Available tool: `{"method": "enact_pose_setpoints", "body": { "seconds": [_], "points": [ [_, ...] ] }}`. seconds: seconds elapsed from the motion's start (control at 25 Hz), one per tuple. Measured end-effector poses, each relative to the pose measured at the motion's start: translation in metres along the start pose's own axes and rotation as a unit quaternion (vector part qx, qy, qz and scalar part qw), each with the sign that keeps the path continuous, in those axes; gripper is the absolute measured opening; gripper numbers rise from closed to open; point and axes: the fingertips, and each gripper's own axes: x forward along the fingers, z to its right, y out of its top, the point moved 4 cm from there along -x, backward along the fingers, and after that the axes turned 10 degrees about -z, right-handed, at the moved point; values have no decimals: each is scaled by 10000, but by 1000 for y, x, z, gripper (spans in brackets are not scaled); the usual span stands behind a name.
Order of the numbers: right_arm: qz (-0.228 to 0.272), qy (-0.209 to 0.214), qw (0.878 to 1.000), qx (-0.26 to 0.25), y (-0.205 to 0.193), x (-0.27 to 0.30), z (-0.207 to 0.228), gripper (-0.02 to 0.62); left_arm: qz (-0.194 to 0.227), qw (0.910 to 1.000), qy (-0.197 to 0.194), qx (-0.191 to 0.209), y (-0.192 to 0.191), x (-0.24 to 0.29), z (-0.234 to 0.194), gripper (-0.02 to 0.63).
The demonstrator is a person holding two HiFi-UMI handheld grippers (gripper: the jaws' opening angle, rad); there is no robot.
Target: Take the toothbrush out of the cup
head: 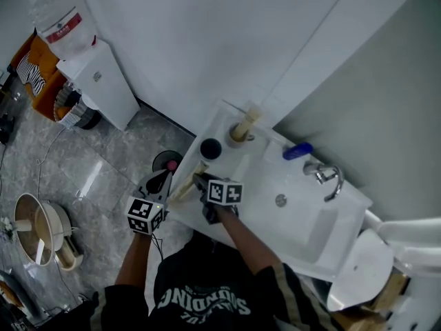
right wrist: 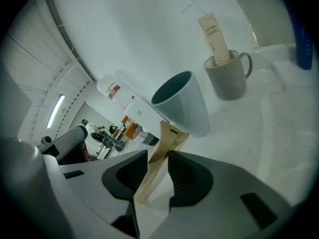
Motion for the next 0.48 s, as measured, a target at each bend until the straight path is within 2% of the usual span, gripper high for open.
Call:
{"method": "enact_pose_setpoints", "body": {
  "seconds": [0.2, 0.48],
  "points": [
    [-97, 209, 9989, 419, -6, 8, 5, 120, -47, 10000, 10, -22, 0, 0, -1, 0],
    [14, 175, 9995, 273, -4, 0, 5, 120, -69, 10000, 2, -3, 0, 2, 0, 0]
  ]
}}
